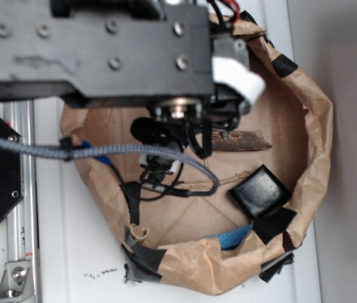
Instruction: Grab the blue cloth.
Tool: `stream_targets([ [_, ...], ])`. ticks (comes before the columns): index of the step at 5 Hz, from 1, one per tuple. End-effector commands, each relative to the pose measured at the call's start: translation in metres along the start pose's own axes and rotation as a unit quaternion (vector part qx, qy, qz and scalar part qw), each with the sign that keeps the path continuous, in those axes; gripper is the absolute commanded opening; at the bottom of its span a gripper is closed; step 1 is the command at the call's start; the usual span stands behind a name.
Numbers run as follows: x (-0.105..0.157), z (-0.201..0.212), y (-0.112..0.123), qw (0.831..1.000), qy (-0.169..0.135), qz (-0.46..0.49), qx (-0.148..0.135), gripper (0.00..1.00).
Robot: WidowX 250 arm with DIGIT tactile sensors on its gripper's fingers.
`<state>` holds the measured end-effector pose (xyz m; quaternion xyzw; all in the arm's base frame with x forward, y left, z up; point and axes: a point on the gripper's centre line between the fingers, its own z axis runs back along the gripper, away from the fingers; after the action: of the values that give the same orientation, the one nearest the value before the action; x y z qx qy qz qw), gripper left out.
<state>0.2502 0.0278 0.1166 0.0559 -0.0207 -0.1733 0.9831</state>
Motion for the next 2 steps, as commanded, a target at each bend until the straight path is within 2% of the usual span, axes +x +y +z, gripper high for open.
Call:
stream_targets([
  [1, -0.012, -0.031, 0.0, 0.997, -0.042, -0.069, 0.01, 1.0],
  [2, -0.021, -0.042, 0.016, 0.996, -0.029, -0.078, 0.01, 1.0],
])
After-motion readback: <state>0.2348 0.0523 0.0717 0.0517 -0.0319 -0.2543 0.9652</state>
